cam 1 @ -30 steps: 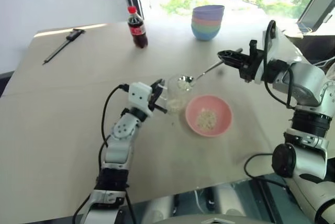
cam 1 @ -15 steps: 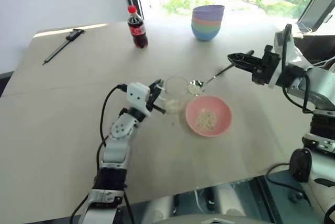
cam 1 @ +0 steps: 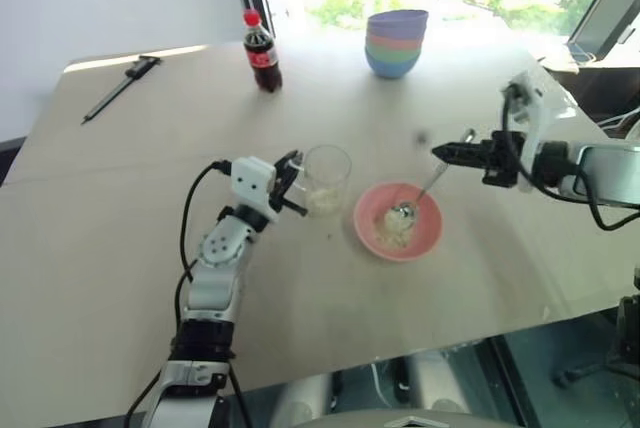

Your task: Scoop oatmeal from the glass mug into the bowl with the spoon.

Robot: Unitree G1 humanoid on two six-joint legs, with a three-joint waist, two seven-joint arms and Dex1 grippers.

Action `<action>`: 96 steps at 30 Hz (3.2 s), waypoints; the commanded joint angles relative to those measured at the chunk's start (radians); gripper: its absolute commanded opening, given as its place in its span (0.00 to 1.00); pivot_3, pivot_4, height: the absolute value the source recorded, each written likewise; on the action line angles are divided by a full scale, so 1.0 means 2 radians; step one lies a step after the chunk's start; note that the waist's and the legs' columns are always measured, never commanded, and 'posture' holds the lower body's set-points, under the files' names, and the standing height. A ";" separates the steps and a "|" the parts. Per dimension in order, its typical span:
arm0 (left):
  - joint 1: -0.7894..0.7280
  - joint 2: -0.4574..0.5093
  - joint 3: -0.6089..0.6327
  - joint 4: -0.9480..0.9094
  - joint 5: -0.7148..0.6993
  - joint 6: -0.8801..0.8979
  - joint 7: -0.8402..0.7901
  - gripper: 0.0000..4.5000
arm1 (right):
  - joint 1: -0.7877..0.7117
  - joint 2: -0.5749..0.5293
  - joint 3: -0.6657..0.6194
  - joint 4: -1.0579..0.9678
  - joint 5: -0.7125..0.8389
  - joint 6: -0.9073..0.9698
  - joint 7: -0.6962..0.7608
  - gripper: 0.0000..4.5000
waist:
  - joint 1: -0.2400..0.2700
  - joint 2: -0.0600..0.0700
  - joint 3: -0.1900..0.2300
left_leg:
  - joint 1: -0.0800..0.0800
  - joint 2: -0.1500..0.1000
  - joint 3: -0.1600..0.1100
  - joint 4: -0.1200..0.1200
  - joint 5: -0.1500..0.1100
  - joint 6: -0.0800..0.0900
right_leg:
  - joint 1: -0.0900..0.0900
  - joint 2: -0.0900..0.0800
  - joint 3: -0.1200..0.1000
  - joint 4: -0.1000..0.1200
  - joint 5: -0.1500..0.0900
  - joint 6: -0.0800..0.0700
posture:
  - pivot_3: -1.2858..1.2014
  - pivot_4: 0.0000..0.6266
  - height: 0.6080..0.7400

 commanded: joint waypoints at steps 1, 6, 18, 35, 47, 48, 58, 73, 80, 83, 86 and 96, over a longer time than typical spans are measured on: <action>0.002 0.009 0.012 -0.002 0.001 -0.004 0.002 0.01 | -0.035 -0.051 0.050 -0.112 -0.134 -0.044 0.134 0.00 | 0.001 0.000 0.000 | 0.000 0.000 0.000 0.000 0.000 0.000 | 0.000 0.000 0.000 0.000 0.000 0.000 | 0.52 0.24 1.00; 0.000 0.011 0.010 0.000 0.001 -0.004 0.000 0.01 | -0.047 -0.115 0.136 -0.195 -0.299 -0.131 0.281 0.00 | 0.002 0.000 0.000 | 0.000 0.000 -0.001 0.000 0.000 0.000 | 0.000 0.001 -0.001 -0.001 0.000 0.000 | 0.52 0.24 1.00; 0.009 0.004 0.011 -0.022 -0.031 0.039 -0.006 0.01 | -0.101 0.000 -0.007 -0.010 -0.182 -0.035 0.186 0.00 | 0.005 0.000 0.000 | 0.000 -0.001 -0.001 0.000 0.001 -0.003 | 0.000 -0.002 0.000 -0.001 0.000 0.000 | 0.52 0.24 1.00; 0.026 0.000 0.013 -0.053 -0.040 0.069 -0.010 0.01 | -0.170 0.172 0.042 0.041 -0.141 -0.043 0.029 0.00 | 0.001 0.000 0.000 | -0.001 -0.001 -0.001 -0.001 0.001 -0.003 | -0.002 -0.002 0.000 0.000 0.000 0.000 | 0.52 0.24 1.00; 0.036 0.004 0.024 -0.066 -0.038 0.081 0.001 0.00 | -0.201 0.208 0.023 0.063 -0.238 -0.088 0.086 0.51 | 0.000 0.000 0.000 | -0.001 -0.001 -0.001 -0.001 0.001 -0.003 | -0.002 -0.001 0.000 0.000 0.000 0.000 | 0.52 0.24 1.00; 0.037 0.005 0.024 -0.066 -0.037 0.081 0.002 0.00 | -0.204 0.204 0.019 0.070 -0.248 -0.093 0.091 0.51 | 0.000 0.000 0.000 | -0.001 -0.001 -0.001 -0.001 0.001 -0.003 | -0.002 -0.001 0.000 0.000 0.000 0.000 | 0.52 0.24 1.00; 0.039 0.006 0.025 -0.067 -0.040 0.083 0.002 0.00 | -0.200 0.197 0.000 0.092 -0.313 -0.107 0.114 0.51 | -0.001 0.000 0.000 | -0.001 -0.001 -0.001 -0.001 0.001 -0.003 | -0.002 -0.001 0.000 0.000 0.000 0.000 | 0.52 0.24 1.00; 0.049 0.008 0.032 -0.083 -0.045 0.084 0.007 0.16 | -0.203 0.217 -0.021 0.089 -0.335 -0.101 0.121 0.52 | -0.001 0.000 0.000 | -0.001 -0.001 -0.001 -0.001 0.001 -0.003 | -0.002 -0.002 0.000 0.000 0.000 0.000 | 0.52 0.24 1.00; 0.058 0.011 0.031 -0.099 -0.053 0.090 -0.004 0.16 | -0.201 0.222 -0.025 0.085 -0.341 -0.103 0.130 0.52 | -0.001 0.000 0.000 | -0.001 -0.001 -0.001 -0.001 0.001 -0.003 | -0.002 -0.002 0.000 0.000 0.000 0.000 | 0.52 0.24 1.00; 0.066 0.014 0.030 -0.113 -0.052 0.095 -0.002 0.16 | -0.197 0.219 -0.027 0.081 -0.339 -0.099 0.137 0.52 | -0.001 0.000 0.000 | -0.001 -0.001 -0.001 -0.001 0.001 -0.003 | -0.002 -0.002 0.000 0.000 0.000 0.000 | 0.52 0.24 1.00; 0.085 0.020 0.033 -0.133 -0.053 0.098 -0.005 0.16 | -0.183 0.209 -0.029 0.068 -0.340 -0.101 0.151 0.52 | -0.001 0.000 0.000 | -0.001 -0.001 -0.001 -0.001 0.001 -0.003 | -0.002 -0.002 0.000 0.000 0.000 0.000 | 0.52 0.24 1.00; 0.141 0.035 0.048 -0.201 -0.081 0.125 -0.017 0.16 | -0.124 0.162 -0.042 0.053 -0.379 -0.139 0.188 0.52 | 0.000 0.000 0.000 | -0.001 -0.001 -0.001 -0.001 0.001 -0.003 | -0.002 -0.002 0.000 0.000 0.000 0.000 | 0.52 0.24 1.00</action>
